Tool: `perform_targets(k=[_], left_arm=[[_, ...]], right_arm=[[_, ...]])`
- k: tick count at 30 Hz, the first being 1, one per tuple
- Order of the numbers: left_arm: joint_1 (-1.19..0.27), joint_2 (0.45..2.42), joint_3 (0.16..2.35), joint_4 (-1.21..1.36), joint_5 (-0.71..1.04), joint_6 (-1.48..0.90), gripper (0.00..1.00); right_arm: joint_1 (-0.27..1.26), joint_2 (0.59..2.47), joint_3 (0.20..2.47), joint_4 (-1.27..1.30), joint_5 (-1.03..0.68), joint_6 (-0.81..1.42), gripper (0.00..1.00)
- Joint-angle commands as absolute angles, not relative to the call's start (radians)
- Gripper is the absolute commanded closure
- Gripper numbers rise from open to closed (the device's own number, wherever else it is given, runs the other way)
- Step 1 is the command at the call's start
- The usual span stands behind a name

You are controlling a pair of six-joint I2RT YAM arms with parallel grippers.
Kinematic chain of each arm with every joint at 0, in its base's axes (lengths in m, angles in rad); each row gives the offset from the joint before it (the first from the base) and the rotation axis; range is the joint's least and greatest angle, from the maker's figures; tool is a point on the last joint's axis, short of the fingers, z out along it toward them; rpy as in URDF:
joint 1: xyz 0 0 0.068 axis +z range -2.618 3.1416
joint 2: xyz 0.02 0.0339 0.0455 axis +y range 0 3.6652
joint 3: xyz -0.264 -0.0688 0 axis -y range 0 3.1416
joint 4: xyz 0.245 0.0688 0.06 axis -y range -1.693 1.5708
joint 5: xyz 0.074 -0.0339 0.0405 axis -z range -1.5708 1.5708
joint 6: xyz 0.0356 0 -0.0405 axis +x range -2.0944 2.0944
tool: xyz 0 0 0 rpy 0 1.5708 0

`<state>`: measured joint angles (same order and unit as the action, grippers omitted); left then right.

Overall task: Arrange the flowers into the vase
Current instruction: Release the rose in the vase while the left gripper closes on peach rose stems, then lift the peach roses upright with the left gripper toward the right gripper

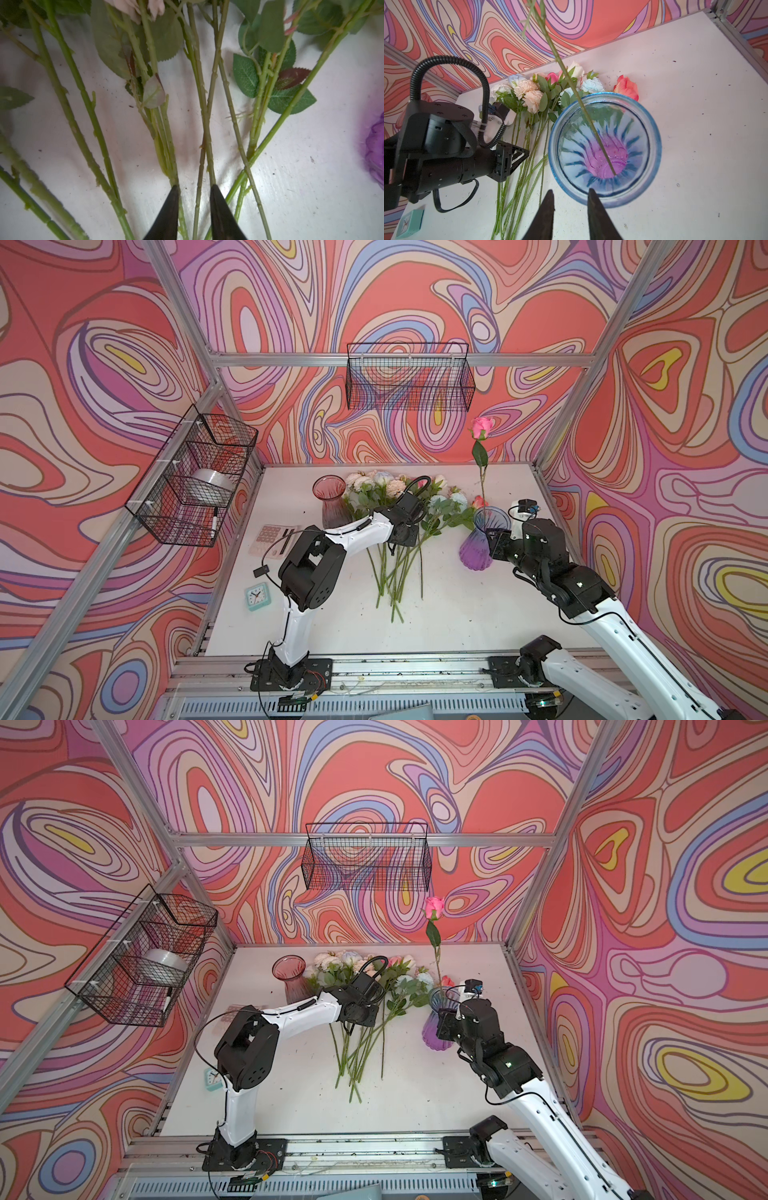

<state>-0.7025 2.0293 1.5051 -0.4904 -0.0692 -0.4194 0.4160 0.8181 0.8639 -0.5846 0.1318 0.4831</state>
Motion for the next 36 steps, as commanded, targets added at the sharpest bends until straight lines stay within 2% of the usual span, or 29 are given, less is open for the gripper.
perform_targets(k=[1, 5, 8, 11, 14, 16, 32, 34, 36], left_arm=[[-0.682, 2.059, 1.514, -0.535, -0.101, -0.437, 0.74], [-0.671, 2.067, 1.468, -0.492, -0.051, -0.437, 0.74], [-0.666, 2.086, 1.465, -0.497, -0.033, -0.439, 0.82], [-0.666, 2.072, 1.444, -0.477, -0.003, -0.429, 0.84], [-0.665, 2.050, 1.440, -0.475, 0.000, -0.425, 0.96], [-0.665, 2.021, 1.432, -0.470, 0.004, -0.428, 1.00], [-0.665, 1.628, 1.377, -0.533, 0.046, -0.449, 1.00], [-0.665, 1.562, 1.321, -0.482, 0.094, -0.438, 1.00], [-0.667, 1.471, 1.216, -0.348, 0.170, -0.408, 1.00]], right_arm=[[0.422, 0.831, 0.860, -0.561, 0.100, 0.463, 0.72], [0.422, 0.830, 0.871, -0.553, 0.085, 0.458, 0.72], [0.422, 0.818, 0.871, -0.547, 0.074, 0.479, 0.73], [0.422, 0.798, 0.885, -0.567, 0.069, 0.493, 0.73], [0.422, 0.782, 0.904, -0.595, 0.080, 0.498, 0.75], [0.422, 0.772, 0.914, -0.607, 0.086, 0.503, 0.75], [0.422, 0.788, 0.967, -0.602, 0.036, 0.505, 0.74], [0.421, 0.794, 0.975, -0.585, -0.021, 0.500, 0.71], [0.422, 0.801, 0.979, -0.550, -0.118, 0.505, 0.64]])
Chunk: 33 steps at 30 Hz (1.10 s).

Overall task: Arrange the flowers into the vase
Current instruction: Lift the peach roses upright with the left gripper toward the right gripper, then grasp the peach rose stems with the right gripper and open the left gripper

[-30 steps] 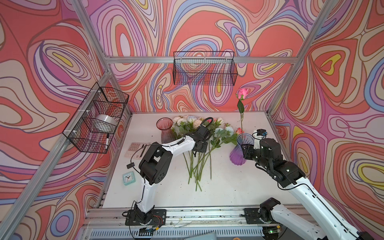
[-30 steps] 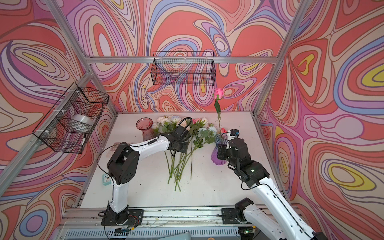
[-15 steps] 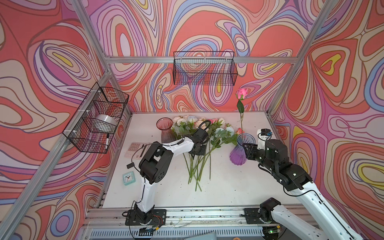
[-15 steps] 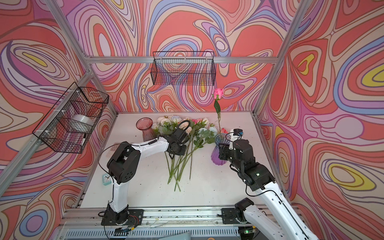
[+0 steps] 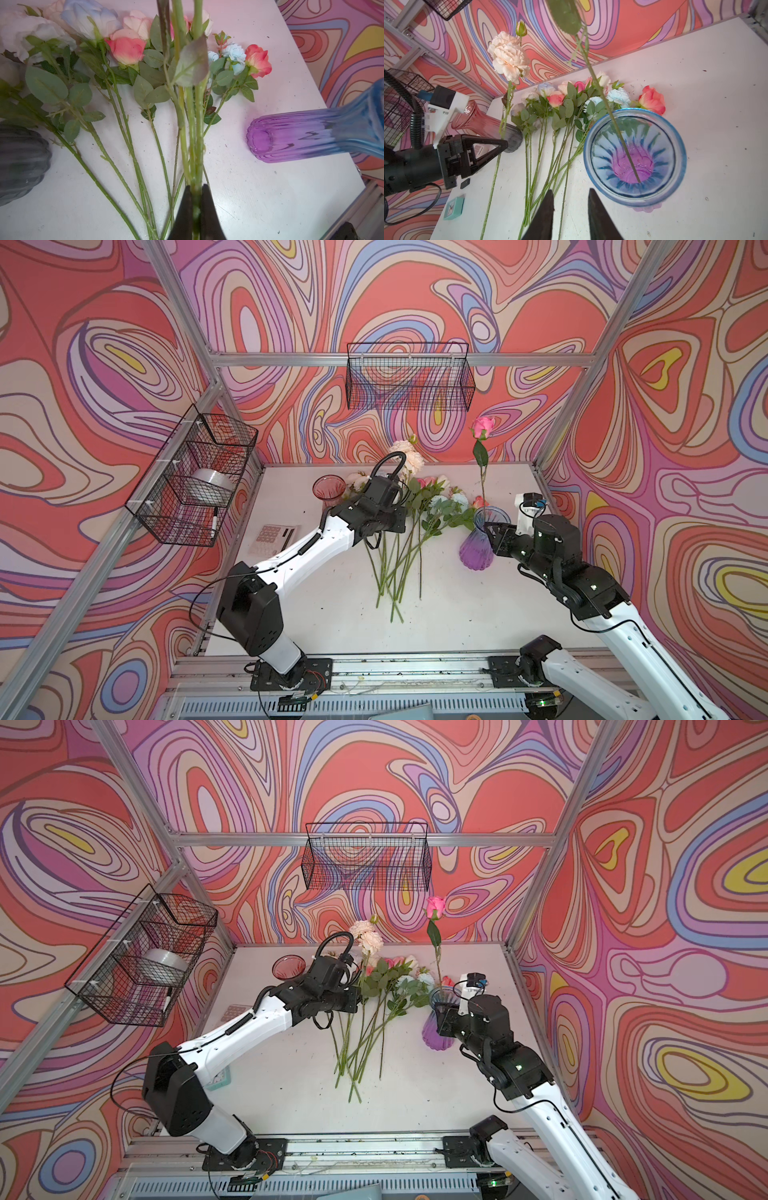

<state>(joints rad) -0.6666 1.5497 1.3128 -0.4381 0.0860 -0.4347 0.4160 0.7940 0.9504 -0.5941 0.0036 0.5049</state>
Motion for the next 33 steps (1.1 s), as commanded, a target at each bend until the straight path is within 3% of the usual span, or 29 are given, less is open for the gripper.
perform_targets(k=[1, 8, 22, 33], left_arm=[[-0.673, 1.416, 1.151, -0.257, 0.199, -0.392, 1.00], [-0.722, 1.198, 0.963, 0.100, 0.303, -0.357, 1.00], [-0.850, 1.265, 1.036, 0.277, 0.305, -0.372, 1.00], [-0.850, 1.261, 1.039, 0.268, 0.327, -0.379, 1.00]], right_arm=[[0.422, 0.808, 0.981, -0.530, -0.174, 0.512, 0.60], [0.427, 0.875, 1.052, -0.447, -0.385, 0.537, 0.49], [0.536, 1.011, 1.119, -0.306, -0.453, 0.532, 0.44], [0.551, 1.052, 1.112, -0.243, -0.373, 0.532, 0.77]])
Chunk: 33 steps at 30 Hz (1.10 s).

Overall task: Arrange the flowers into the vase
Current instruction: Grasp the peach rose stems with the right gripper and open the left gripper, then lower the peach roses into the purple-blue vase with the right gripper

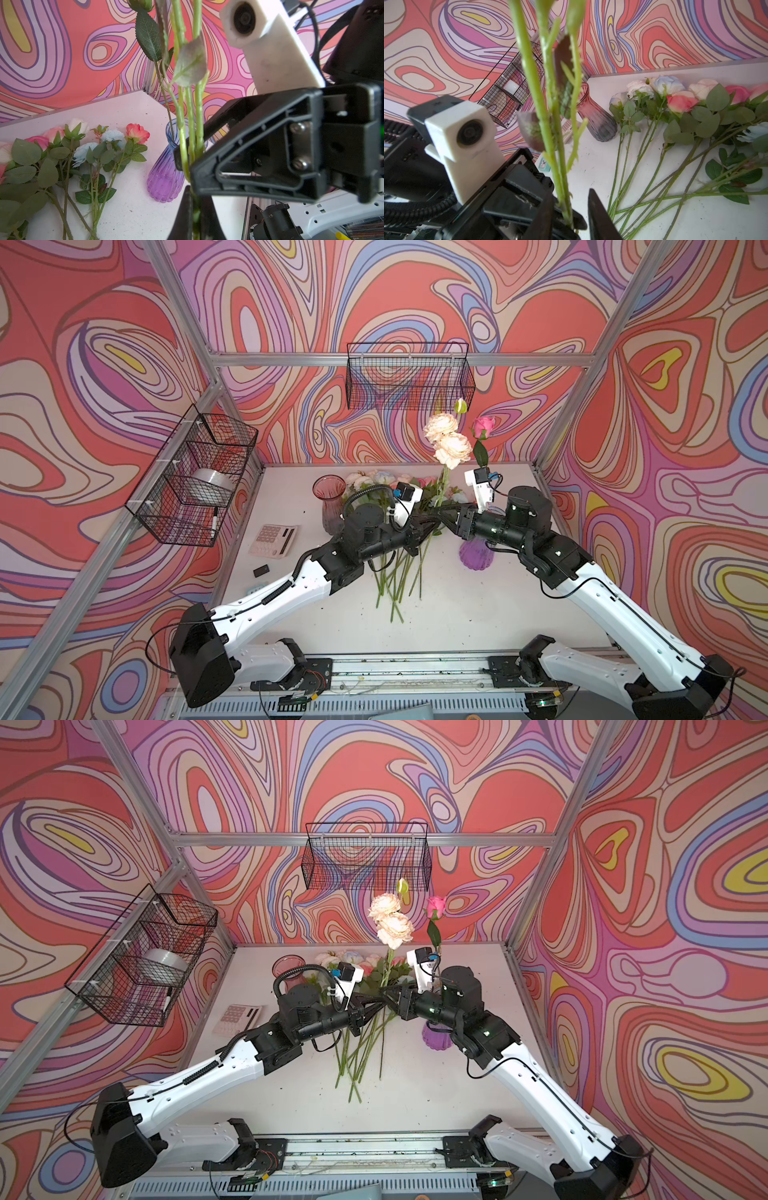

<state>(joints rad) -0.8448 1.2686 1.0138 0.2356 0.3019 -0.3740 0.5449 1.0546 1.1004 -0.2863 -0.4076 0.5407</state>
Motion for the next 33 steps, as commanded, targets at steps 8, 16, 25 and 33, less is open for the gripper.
perform_targets(k=[8, 16, 25, 33], left_arm=[[-0.850, 1.261, 1.030, 0.265, 0.347, -0.376, 1.00], [-0.850, 1.218, 0.993, 0.227, 0.239, -0.367, 0.47], [-0.849, 1.067, 0.843, 0.170, 0.048, -0.330, 0.26], [-0.848, 1.031, 0.803, 0.152, 0.007, -0.308, 0.25]], right_arm=[[0.556, 1.089, 1.117, -0.225, -0.362, 0.525, 0.90], [0.558, 1.073, 1.160, -0.287, -0.263, 0.469, 0.98], [0.559, 1.039, 1.386, -0.520, 0.106, 0.269, 0.99], [0.559, 1.071, 1.621, -0.663, 0.464, 0.103, 0.99]])
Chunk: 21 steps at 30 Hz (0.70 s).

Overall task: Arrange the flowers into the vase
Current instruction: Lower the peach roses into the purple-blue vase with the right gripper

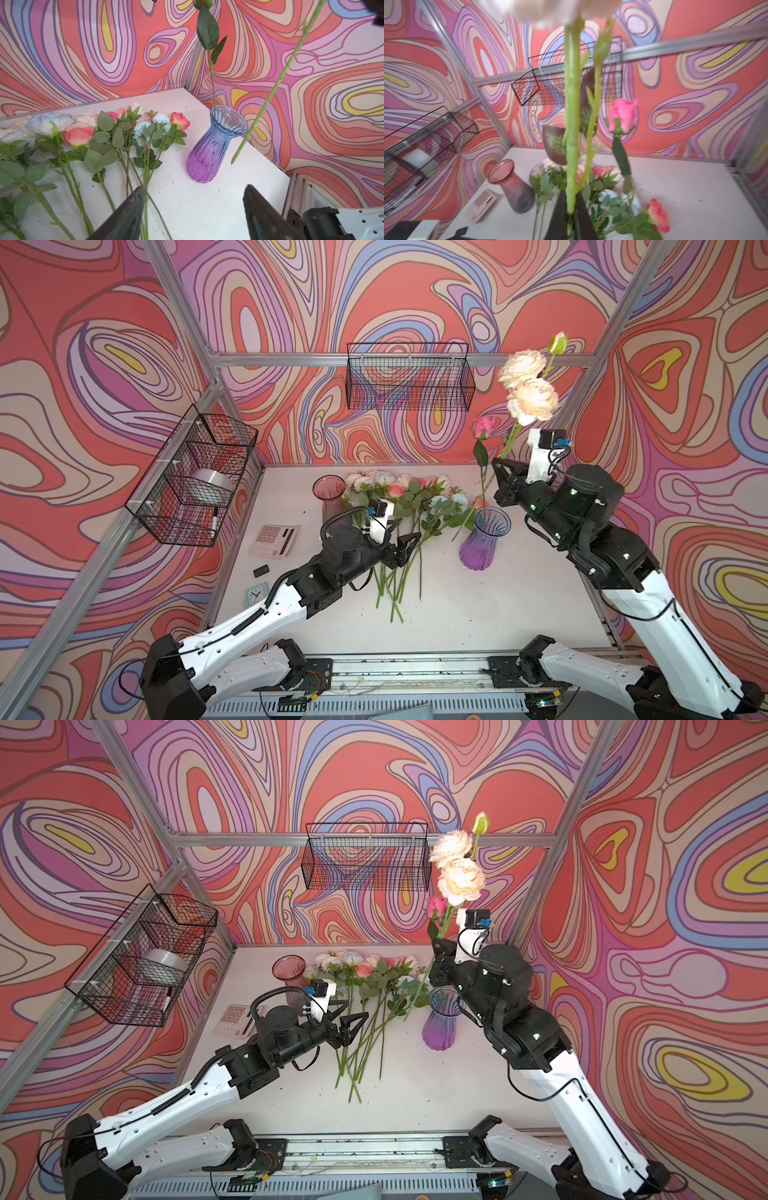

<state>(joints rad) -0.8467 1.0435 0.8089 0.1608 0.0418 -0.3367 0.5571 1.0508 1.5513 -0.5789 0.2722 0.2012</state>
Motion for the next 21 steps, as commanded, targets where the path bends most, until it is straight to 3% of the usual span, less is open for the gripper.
perform_targets(k=[1, 7, 21], left_arm=[[-0.848, 1.033, 0.805, 0.152, 0.005, -0.308, 0.25], [-0.849, 1.045, 0.808, 0.148, -0.003, -0.307, 0.25], [-0.849, 1.050, 0.787, 0.131, -0.013, -0.317, 0.25]], right_arm=[[0.559, 1.076, 1.638, -0.666, 0.501, 0.090, 0.99], [0.557, 1.102, 1.612, -0.596, 0.682, 0.010, 0.99], [0.505, 1.103, 1.289, -0.477, 0.643, 0.173, 0.98]])
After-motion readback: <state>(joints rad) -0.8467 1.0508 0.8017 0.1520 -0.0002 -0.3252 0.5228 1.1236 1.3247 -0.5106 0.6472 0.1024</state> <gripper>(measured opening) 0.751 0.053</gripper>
